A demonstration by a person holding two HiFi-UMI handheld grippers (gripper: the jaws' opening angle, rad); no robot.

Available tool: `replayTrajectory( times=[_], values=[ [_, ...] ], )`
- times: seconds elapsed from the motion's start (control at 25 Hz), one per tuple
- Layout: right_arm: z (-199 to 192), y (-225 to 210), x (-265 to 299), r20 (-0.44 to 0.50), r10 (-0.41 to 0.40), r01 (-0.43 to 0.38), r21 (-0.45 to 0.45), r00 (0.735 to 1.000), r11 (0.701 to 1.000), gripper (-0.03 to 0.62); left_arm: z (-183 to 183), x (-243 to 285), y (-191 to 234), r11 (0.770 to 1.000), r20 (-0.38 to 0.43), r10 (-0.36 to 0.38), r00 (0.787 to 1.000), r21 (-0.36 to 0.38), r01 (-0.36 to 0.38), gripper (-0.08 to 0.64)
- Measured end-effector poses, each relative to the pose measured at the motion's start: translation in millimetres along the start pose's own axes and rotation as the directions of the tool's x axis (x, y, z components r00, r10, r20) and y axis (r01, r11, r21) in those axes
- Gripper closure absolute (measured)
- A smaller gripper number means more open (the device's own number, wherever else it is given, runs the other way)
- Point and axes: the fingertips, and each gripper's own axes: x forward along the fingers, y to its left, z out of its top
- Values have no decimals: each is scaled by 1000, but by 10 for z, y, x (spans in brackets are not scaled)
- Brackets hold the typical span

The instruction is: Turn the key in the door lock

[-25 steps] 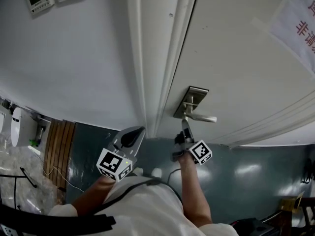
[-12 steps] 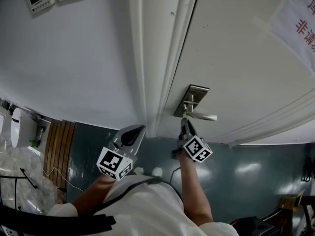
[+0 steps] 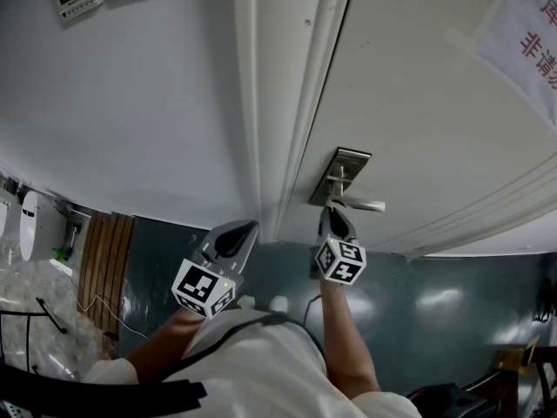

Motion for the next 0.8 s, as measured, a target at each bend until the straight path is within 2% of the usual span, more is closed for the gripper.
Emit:
replayTrajectory(
  times=[0.2,0.36,0.8],
  values=[
    [-11,-7,17,-22,-54,49,-190,998,981,549,1,-16,3,1000,1,4,1000,3,-4,557],
    [-31,11,9,-45,-83,66,-287,996,956,546,4,-22,-10,1000,4,2,1000,4,-2,557],
    [15,55,13,-35,-91,69,-397,995,915,543,15,-42,-29,1000,8,6,1000,4,-6,555]
  ],
)
